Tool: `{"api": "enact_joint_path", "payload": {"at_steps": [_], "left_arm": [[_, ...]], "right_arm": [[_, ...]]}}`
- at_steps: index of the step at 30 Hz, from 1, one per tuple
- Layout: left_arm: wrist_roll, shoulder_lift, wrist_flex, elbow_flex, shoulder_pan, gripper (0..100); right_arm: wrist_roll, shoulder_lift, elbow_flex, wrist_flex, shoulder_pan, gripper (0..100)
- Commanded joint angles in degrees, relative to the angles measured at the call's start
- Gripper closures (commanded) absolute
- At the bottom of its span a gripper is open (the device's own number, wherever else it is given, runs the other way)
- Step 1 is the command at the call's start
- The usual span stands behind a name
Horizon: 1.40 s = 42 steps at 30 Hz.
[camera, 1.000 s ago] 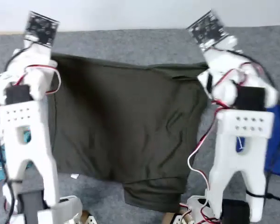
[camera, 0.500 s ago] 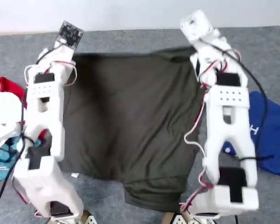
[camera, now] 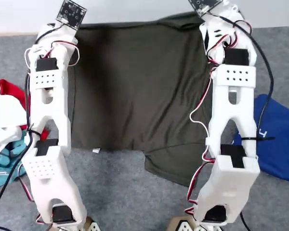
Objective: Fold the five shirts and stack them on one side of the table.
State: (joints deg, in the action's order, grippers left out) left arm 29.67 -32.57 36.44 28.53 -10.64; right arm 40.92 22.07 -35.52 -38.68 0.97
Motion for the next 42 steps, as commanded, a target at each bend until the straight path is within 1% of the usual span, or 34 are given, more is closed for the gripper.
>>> {"api": "enact_joint_path", "payload": {"at_steps": [1, 3, 6, 9, 11, 16, 22, 25, 29, 32, 35, 38, 42], "left_arm": [[0.4, 0.5, 5.8, 2.5, 0.1, 99], [2.8, 0.8, 9.8, 2.5, 0.1, 99], [10.4, 1.0, 17.8, 2.6, 0.2, 99], [15.8, 1.0, 25.3, 2.6, -0.2, 99], [18.1, 1.0, 29.5, 2.6, -0.6, 99], [23.2, 1.0, 36.0, 2.6, -1.5, 99], [29.3, 0.9, 48.5, 7.4, -1.8, 99], [31.9, 0.4, 52.9, 9.7, -1.8, 99], [35.4, 0.2, 57.1, 9.5, -2.5, 99], [37.9, -0.7, 58.7, 8.3, -3.4, 99], [38.2, -2.9, 59.0, 8.3, -5.3, 99], [38.2, -5.4, 59.1, 8.4, -6.6, 99], [38.2, -7.9, 59.5, 8.2, -7.7, 96]], "right_arm": [[0.7, -0.9, -4.1, -5.8, 1.3, 98.7], [0.6, -1.1, -4.3, -11.0, 1.3, 98.7], [0.6, -1.7, -4.5, -20.2, 1.3, 98.7], [0.8, -3.6, -4.5, -29.1, 1.3, 98.7], [0.8, -4.7, -4.6, -33.4, 1.3, 98.7], [0.9, -6.9, -4.6, -45.4, 0.7, 98.7], [0.5, -10.5, -4.6, -58.2, -1.4, 98.7], [0.4, -12.3, -4.2, -64.4, -3.3, 98.7], [-2.1, -16.3, 1.1, -64.4, -4.0, 98.7], [-2.2, -21.0, 10.5, -64.4, -5.7, 98.7], [-2.5, -26.7, 20.0, -64.4, -6.6, 98.7], [-5.1, -31.4, 29.2, -64.3, -7.2, 98.7], [-5.9, -36.4, 39.7, -64.1, -7.2, 98.7]]}}
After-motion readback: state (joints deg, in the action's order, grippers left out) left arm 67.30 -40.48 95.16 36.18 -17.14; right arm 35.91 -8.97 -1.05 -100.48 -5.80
